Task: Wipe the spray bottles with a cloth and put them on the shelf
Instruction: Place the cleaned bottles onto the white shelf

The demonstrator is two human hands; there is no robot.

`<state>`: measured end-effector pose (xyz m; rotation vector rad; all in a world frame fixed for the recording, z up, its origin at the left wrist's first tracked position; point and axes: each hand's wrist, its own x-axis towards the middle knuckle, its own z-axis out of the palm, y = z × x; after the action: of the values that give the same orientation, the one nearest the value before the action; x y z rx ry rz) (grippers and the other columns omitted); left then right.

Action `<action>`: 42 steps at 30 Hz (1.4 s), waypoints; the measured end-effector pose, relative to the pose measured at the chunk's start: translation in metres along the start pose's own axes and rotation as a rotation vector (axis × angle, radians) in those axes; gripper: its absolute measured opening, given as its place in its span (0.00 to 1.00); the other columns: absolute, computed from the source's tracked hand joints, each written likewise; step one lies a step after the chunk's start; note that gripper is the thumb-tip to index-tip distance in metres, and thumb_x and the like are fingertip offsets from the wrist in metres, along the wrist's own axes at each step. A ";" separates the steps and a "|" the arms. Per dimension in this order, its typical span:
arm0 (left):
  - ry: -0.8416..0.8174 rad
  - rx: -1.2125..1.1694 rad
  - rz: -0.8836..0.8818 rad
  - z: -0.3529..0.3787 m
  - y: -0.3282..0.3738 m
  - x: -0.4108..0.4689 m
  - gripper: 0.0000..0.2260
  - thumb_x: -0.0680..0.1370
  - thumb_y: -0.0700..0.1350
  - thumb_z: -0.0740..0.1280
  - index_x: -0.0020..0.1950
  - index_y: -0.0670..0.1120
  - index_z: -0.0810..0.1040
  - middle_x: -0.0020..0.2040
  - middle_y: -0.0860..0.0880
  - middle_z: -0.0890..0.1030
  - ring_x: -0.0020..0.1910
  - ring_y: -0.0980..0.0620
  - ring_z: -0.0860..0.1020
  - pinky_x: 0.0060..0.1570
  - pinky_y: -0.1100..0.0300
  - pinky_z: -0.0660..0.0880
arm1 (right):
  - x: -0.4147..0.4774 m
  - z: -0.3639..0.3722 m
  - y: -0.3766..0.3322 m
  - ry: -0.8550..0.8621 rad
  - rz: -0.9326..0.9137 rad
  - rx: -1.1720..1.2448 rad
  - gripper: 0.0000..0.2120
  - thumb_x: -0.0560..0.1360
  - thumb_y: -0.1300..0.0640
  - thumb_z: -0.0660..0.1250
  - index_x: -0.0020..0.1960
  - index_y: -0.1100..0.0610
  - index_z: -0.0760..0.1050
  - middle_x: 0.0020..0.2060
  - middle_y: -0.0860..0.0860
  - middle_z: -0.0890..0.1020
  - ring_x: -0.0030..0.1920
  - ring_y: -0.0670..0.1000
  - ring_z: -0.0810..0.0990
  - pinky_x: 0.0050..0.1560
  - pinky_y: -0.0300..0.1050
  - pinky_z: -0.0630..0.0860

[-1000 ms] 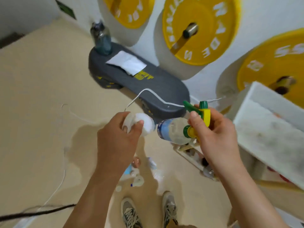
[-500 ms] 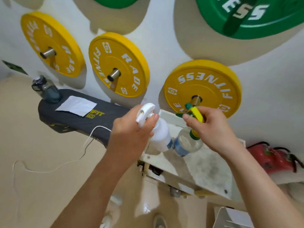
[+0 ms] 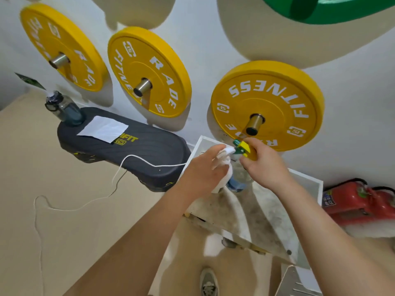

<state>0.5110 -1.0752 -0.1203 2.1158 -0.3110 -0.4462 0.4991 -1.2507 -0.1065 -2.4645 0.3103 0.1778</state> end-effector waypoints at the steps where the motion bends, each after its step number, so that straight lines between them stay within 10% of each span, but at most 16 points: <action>1: -0.021 0.011 -0.014 -0.006 -0.002 -0.004 0.22 0.80 0.47 0.67 0.73 0.57 0.68 0.64 0.51 0.78 0.57 0.49 0.77 0.56 0.58 0.73 | 0.000 0.002 -0.005 0.040 -0.026 -0.084 0.24 0.75 0.56 0.68 0.70 0.51 0.70 0.62 0.55 0.78 0.62 0.60 0.75 0.57 0.55 0.74; 8: 0.286 -0.008 -0.247 -0.091 -0.087 -0.100 0.11 0.76 0.42 0.66 0.50 0.57 0.81 0.47 0.56 0.84 0.44 0.65 0.80 0.51 0.67 0.75 | -0.049 0.042 -0.090 0.309 -0.430 -0.049 0.19 0.74 0.64 0.65 0.64 0.59 0.76 0.57 0.57 0.80 0.59 0.58 0.75 0.58 0.49 0.69; 15: 0.445 0.011 -0.653 -0.139 -0.262 -0.235 0.16 0.75 0.36 0.64 0.43 0.59 0.78 0.43 0.57 0.83 0.48 0.55 0.81 0.51 0.63 0.73 | -0.097 0.225 -0.136 -0.411 -0.361 0.074 0.12 0.75 0.62 0.68 0.58 0.53 0.80 0.45 0.47 0.83 0.45 0.49 0.81 0.50 0.47 0.77; 22: 0.364 -0.080 -0.885 -0.042 -0.461 -0.280 0.10 0.77 0.41 0.66 0.55 0.53 0.80 0.48 0.53 0.81 0.48 0.51 0.79 0.46 0.61 0.72 | -0.096 0.448 -0.060 -0.872 -0.018 -0.170 0.27 0.77 0.59 0.67 0.75 0.53 0.65 0.65 0.53 0.75 0.64 0.53 0.75 0.61 0.43 0.71; 26: 0.238 -0.086 -1.002 0.058 -0.565 -0.280 0.16 0.79 0.49 0.66 0.67 0.53 0.72 0.60 0.51 0.77 0.57 0.51 0.76 0.56 0.59 0.72 | -0.083 0.567 0.003 -0.899 0.067 -0.245 0.34 0.74 0.58 0.68 0.77 0.53 0.60 0.58 0.52 0.76 0.56 0.54 0.78 0.57 0.48 0.76; 34: 0.159 0.187 -1.053 0.168 -0.719 -0.242 0.30 0.80 0.60 0.60 0.79 0.54 0.53 0.70 0.44 0.68 0.63 0.41 0.73 0.54 0.50 0.74 | -0.043 0.753 0.096 -0.848 -0.189 -0.369 0.51 0.63 0.31 0.65 0.76 0.33 0.37 0.77 0.56 0.60 0.74 0.62 0.63 0.70 0.61 0.67; 38: 0.045 0.172 -1.002 0.172 -0.747 -0.229 0.27 0.81 0.59 0.58 0.78 0.54 0.55 0.52 0.45 0.79 0.51 0.43 0.79 0.42 0.54 0.72 | -0.034 0.783 0.103 -0.874 -0.368 -0.511 0.45 0.76 0.58 0.64 0.76 0.31 0.38 0.68 0.55 0.67 0.59 0.60 0.74 0.53 0.53 0.77; 42: 0.113 0.091 -1.049 0.171 -0.748 -0.227 0.26 0.80 0.57 0.59 0.76 0.54 0.56 0.52 0.47 0.81 0.50 0.45 0.80 0.43 0.54 0.73 | -0.033 0.792 0.105 -0.839 -0.362 -0.581 0.42 0.77 0.65 0.59 0.78 0.35 0.42 0.65 0.55 0.70 0.57 0.59 0.73 0.45 0.51 0.73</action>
<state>0.2704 -0.7087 -0.7897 2.2435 0.9083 -0.9006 0.3992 -0.8377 -0.7840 -2.6582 -0.6209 1.2311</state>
